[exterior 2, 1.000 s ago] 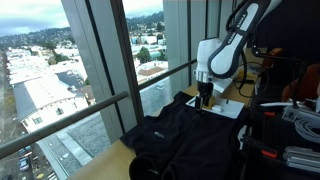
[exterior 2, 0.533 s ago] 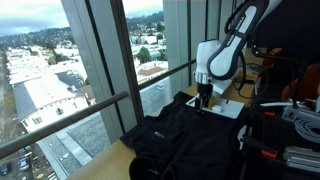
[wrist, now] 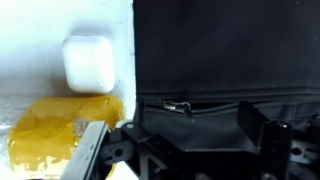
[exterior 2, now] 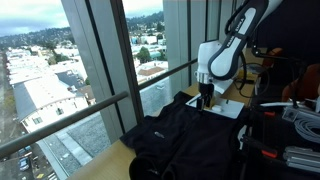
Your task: Fully zip up the fleece jacket
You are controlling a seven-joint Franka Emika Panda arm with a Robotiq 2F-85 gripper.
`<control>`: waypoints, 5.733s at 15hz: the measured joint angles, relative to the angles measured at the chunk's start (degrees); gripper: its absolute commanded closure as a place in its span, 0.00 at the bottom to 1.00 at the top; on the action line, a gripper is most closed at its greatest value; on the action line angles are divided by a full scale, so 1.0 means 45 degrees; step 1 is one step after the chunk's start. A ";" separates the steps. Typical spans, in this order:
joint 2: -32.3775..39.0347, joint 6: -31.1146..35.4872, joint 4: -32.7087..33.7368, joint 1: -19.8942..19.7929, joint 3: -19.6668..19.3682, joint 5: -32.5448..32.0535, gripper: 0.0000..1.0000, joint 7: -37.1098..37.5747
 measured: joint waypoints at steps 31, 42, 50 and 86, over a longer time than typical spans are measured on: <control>0.0000 -0.0071 -0.0022 0.1829 -0.0006 -0.1034 0.98 0.0959; -0.0040 -0.2523 0.1326 0.2464 0.1165 -0.1017 0.98 0.1373; 0.0355 -0.3954 0.2657 0.3295 0.1444 -0.1017 0.98 0.2070; 0.3579 -0.7815 0.9006 0.5572 0.2722 -0.0371 0.98 0.3324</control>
